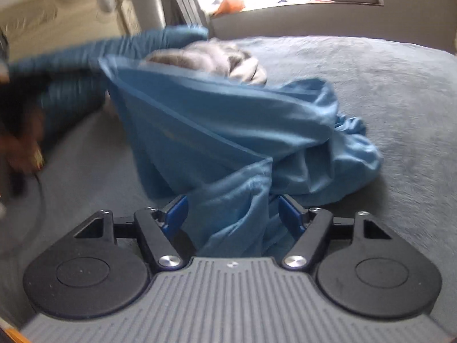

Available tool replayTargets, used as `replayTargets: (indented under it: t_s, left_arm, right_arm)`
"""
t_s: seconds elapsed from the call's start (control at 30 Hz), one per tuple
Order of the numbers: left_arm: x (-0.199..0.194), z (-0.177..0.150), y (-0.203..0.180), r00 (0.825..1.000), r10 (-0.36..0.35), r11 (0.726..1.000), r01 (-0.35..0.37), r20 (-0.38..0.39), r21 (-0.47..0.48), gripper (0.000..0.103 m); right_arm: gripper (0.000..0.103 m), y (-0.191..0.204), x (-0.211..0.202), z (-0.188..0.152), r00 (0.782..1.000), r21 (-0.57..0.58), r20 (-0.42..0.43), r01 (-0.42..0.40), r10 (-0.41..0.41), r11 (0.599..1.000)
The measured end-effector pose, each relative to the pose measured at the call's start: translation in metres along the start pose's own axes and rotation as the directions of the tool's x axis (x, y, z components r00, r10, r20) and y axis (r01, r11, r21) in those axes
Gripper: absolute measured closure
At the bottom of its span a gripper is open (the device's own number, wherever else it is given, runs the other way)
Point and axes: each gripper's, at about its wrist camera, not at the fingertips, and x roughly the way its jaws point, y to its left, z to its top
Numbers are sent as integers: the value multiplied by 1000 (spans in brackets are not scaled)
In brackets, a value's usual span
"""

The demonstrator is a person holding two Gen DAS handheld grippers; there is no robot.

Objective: Fold clothes
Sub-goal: 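Lift the T-shirt high with both tools and shake it out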

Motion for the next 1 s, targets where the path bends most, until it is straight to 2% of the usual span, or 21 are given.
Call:
replayTargets:
  t_s: [0.03,0.07,0.13,0.23,0.3,0.4,0.5,0.63,0.8,0.9,1.0]
  left_arm:
    - [-3,1,0,1000,3,1000,-3,5,2,100]
    - [-6,2,0,1000,6,1000,-6,10,2,100]
    - [-11,1,3,1000,19,1000,-19,18,-3,100]
    - [-18,1,11,999,43,999,-42,25,-28,100]
    - [-24,5,19,998,57,997,-55,35,-51,100]
    - [-41,20,26,993,71,996,-65,92,-62,100]
    - [-70,47,25,978,76,997,-70,195,-36,100]
    - [-116,95,28,936,73,997,-66,345,-32,100]
    - [-178,157,36,875,54,998,-54,481,-14,99]
    - [-218,185,41,841,39,999,-45,539,-2,99]
    - [-258,204,42,806,21,999,-38,591,17,99]
  right_arm:
    - [38,1,8,1,1000,-6,-16,-12,12,1000]
    - [61,3,11,2,1000,-10,-20,-11,11,1000]
    - [97,7,7,5,1000,-15,5,13,-13,1000]
    - [98,16,-22,10,991,-51,112,75,-69,996]
    - [99,21,-44,17,978,-70,176,128,-114,989]
    - [99,30,-82,36,940,-94,297,202,-167,975]
    - [99,47,-122,62,887,-125,421,263,-190,957]
    - [99,69,-177,98,803,-170,571,317,-169,933]
    - [99,87,-247,134,707,-192,702,303,-85,933]
    - [99,98,-283,148,661,-226,749,296,-28,928]
    - [99,109,-320,156,624,-249,781,254,38,935]
